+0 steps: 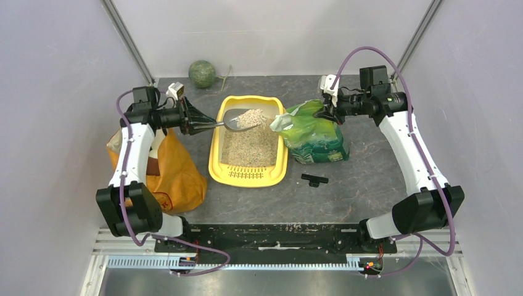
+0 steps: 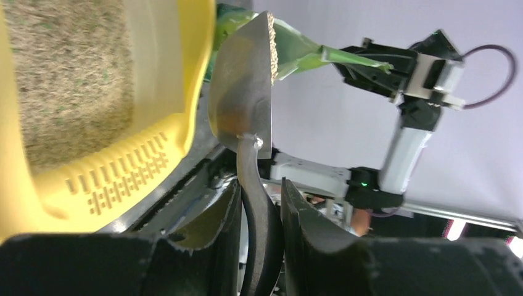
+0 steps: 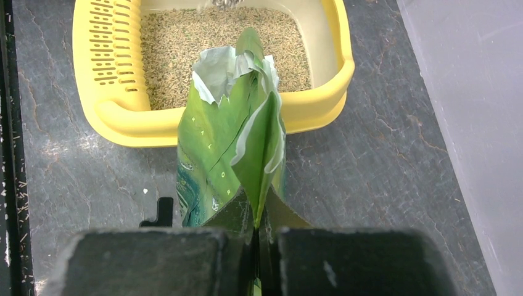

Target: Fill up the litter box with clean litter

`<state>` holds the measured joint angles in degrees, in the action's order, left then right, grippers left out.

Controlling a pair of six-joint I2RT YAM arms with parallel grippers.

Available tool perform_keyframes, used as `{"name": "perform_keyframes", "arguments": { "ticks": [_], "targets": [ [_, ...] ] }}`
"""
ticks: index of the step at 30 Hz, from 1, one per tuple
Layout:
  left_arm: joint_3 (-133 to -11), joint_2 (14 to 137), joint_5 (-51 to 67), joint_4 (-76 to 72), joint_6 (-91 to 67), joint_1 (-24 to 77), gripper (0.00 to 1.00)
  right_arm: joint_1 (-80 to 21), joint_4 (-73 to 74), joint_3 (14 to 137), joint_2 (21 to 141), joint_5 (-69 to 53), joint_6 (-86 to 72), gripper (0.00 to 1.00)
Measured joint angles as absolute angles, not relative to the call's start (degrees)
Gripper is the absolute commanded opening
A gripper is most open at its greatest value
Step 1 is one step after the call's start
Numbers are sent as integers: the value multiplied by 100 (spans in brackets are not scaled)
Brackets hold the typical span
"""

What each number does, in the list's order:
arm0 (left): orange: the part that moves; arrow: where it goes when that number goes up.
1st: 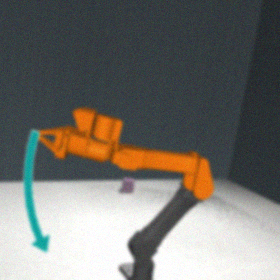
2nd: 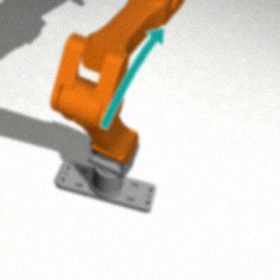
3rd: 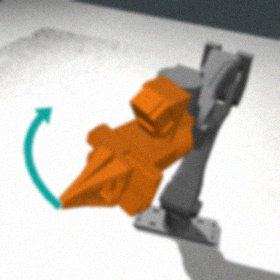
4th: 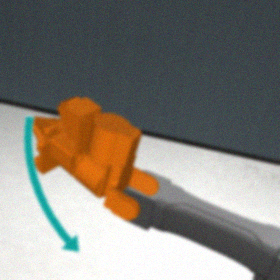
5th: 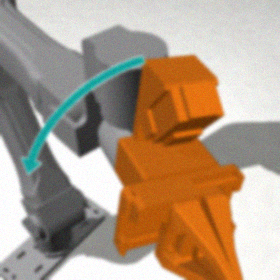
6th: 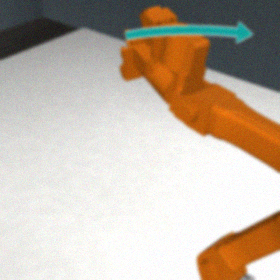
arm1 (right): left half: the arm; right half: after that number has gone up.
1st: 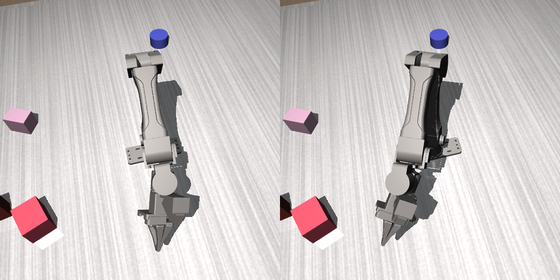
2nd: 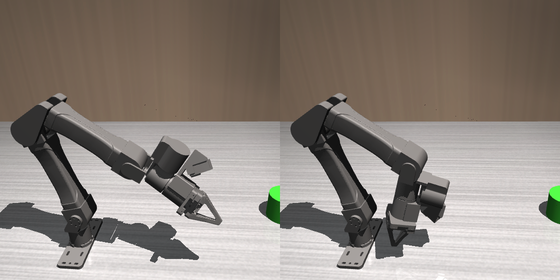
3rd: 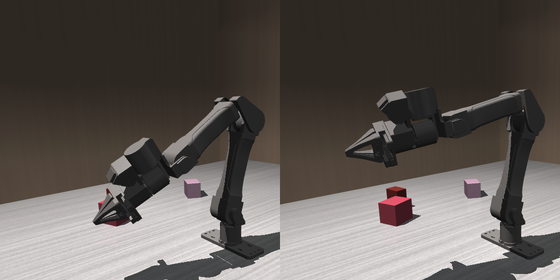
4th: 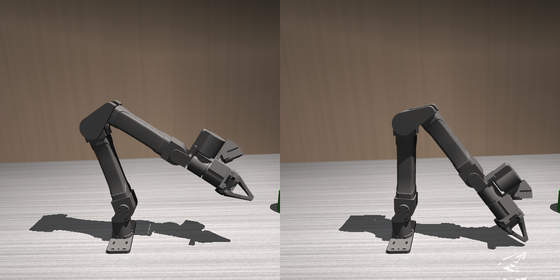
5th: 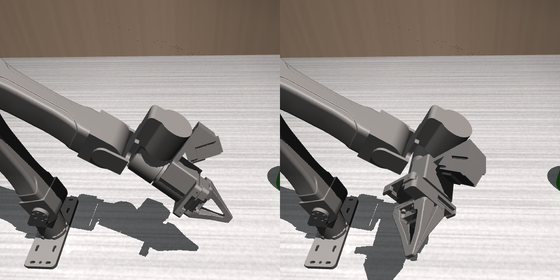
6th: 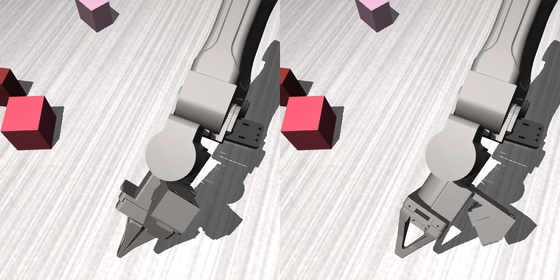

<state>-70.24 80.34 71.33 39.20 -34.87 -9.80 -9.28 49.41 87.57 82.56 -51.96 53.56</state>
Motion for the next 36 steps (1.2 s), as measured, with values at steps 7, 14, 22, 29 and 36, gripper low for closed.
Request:
{"name": "perform_keyframes", "arguments": {
  "ticks": [7,14,22,29,36],
  "targets": [
    [-8337,8248,5341,5852,-1828,-788,2,-928,4934,8757,8256,-5159,5356,0],
    [-8785,8187,3214,6372,-1114,283,2,-943,4928,8757,8256,-5157,5356,0],
    [-9105,8027,1509,6619,-290,1610,2,-943,4912,8757,8256,-5148,5356,0],
    [-9509,7937,668,6676,432,2167,2,-954,4895,8757,8256,-5113,5356,0],
    [-10645,8335,609,6956,871,2158,2,-954,4893,8757,8256,-5111,5356,0]
  ]
}}
